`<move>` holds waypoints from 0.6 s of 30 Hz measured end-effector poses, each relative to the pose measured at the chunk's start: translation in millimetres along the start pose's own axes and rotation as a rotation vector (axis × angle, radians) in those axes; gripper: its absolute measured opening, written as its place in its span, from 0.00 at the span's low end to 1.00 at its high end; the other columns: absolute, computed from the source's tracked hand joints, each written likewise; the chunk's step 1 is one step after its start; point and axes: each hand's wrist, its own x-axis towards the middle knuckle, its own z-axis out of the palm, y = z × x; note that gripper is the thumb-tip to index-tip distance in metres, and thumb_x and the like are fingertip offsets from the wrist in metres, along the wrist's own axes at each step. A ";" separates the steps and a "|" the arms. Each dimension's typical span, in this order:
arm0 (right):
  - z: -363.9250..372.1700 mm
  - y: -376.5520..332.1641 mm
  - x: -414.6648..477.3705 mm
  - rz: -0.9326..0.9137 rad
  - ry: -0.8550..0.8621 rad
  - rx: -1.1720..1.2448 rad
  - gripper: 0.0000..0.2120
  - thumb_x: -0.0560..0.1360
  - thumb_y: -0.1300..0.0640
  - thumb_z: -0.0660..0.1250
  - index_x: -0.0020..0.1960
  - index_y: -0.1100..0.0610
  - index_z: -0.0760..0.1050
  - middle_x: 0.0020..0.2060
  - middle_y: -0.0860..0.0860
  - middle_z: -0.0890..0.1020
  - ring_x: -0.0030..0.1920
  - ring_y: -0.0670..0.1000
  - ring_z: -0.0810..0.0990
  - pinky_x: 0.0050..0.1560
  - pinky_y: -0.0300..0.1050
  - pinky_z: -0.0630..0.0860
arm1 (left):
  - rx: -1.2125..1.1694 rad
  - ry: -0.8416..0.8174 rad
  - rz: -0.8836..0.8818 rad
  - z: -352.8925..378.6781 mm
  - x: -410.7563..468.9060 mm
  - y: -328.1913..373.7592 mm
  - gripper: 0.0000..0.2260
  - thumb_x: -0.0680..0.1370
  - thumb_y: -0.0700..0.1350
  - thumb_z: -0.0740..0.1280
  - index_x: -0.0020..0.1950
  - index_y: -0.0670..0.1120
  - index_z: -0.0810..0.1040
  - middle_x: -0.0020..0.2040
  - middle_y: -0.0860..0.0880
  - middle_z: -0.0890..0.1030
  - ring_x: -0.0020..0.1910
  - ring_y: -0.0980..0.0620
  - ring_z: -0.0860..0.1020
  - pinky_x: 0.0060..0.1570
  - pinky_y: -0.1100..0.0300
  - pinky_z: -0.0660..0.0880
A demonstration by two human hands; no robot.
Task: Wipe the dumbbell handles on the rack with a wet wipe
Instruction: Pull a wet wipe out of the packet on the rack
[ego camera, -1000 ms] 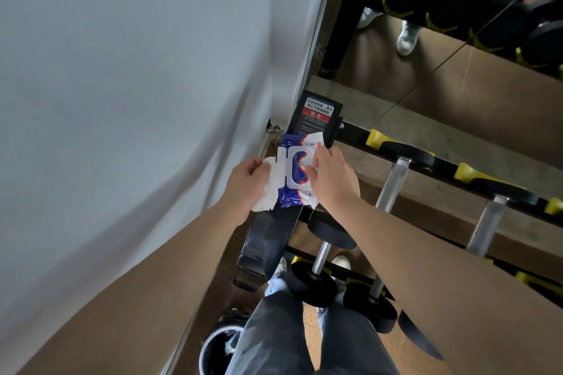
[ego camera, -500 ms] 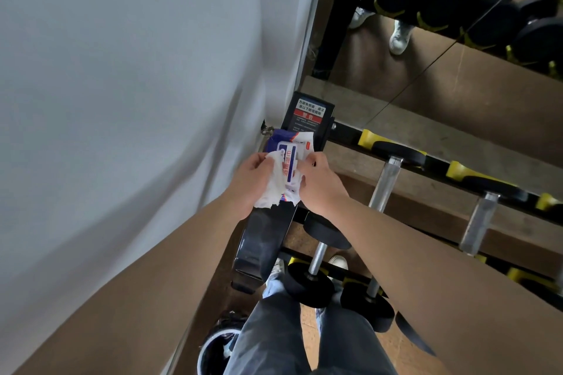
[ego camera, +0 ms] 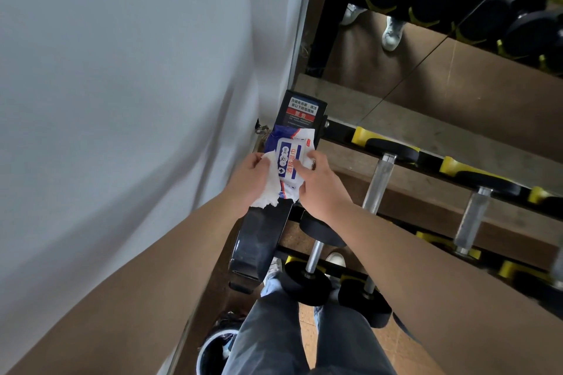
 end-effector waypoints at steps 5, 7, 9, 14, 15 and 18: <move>-2.2 -6.5 6.8 0.026 -0.091 -0.042 0.38 0.79 0.57 0.67 0.83 0.44 0.52 0.78 0.50 0.49 0.72 0.60 0.64 0.60 0.52 0.80 | -0.104 0.079 0.015 0.3 -1.6 0.7 0.09 0.84 0.44 0.60 0.61 0.44 0.77 0.56 0.42 0.84 0.52 0.45 0.83 0.46 0.55 0.80; -4.9 -9.8 7.4 0.046 -0.075 0.036 0.36 0.81 0.58 0.65 0.83 0.45 0.52 0.79 0.49 0.51 0.76 0.59 0.62 0.67 0.52 0.77 | -0.181 0.076 0.015 0.1 -4.2 2.3 0.10 0.84 0.43 0.60 0.63 0.43 0.76 0.58 0.41 0.83 0.55 0.44 0.83 0.47 0.54 0.80; -12.5 -12.6 6.5 0.065 0.041 0.200 0.30 0.83 0.59 0.62 0.82 0.47 0.59 0.79 0.50 0.58 0.76 0.55 0.64 0.71 0.51 0.73 | -0.265 0.054 0.030 -0.2 -9.3 6.5 0.10 0.85 0.43 0.61 0.64 0.43 0.75 0.59 0.41 0.83 0.53 0.45 0.84 0.48 0.53 0.80; -31.7 -19.7 -7.6 0.304 0.026 0.813 0.26 0.82 0.37 0.60 0.74 0.48 0.71 0.64 0.48 0.80 0.57 0.47 0.81 0.55 0.47 0.81 | -0.423 -0.017 0.058 10.6 -24.9 18.8 0.07 0.85 0.42 0.58 0.59 0.48 0.75 0.53 0.46 0.85 0.50 0.46 0.84 0.53 0.45 0.77; -36.1 -18.5 -14.3 0.379 -0.104 1.018 0.28 0.80 0.35 0.63 0.74 0.48 0.69 0.62 0.50 0.82 0.55 0.49 0.83 0.53 0.48 0.82 | -0.450 -0.029 0.047 14.8 -27.3 20.4 0.08 0.85 0.42 0.58 0.59 0.48 0.76 0.53 0.46 0.85 0.51 0.45 0.84 0.53 0.44 0.76; -47.8 -8.7 -37.4 0.373 -0.277 1.367 0.24 0.77 0.50 0.75 0.69 0.52 0.72 0.57 0.58 0.84 0.55 0.56 0.85 0.54 0.52 0.83 | -0.564 -0.070 -0.014 32.0 -37.6 27.6 0.10 0.85 0.42 0.58 0.63 0.49 0.77 0.57 0.45 0.84 0.54 0.46 0.84 0.53 0.48 0.81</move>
